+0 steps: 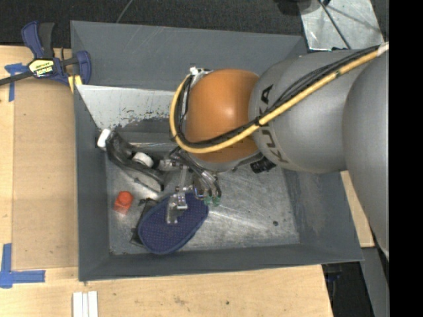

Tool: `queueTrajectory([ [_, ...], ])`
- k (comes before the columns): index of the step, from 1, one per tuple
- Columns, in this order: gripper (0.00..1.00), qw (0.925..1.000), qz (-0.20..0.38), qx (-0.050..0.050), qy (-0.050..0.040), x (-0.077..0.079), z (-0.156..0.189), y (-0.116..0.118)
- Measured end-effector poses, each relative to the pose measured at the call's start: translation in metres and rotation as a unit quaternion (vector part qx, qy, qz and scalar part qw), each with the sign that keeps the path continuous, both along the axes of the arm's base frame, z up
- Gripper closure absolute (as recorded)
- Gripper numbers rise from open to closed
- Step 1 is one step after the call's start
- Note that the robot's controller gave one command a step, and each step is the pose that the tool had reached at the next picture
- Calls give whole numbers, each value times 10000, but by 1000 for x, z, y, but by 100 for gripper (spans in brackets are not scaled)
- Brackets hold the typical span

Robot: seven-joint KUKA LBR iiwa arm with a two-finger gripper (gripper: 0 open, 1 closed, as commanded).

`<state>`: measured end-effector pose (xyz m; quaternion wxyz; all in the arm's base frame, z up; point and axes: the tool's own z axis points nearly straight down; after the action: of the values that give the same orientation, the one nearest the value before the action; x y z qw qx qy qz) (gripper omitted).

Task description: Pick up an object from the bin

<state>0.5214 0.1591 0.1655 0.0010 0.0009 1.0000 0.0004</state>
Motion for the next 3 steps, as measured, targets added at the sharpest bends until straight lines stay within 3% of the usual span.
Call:
queueTrajectory([
  [1,0,9995,-262,57,-181,5,-29,-2],
  [2,0,9991,-396,48,-106,10,-32,-3],
  [3,0,9983,-557,59,-161,5,-32,0],
])
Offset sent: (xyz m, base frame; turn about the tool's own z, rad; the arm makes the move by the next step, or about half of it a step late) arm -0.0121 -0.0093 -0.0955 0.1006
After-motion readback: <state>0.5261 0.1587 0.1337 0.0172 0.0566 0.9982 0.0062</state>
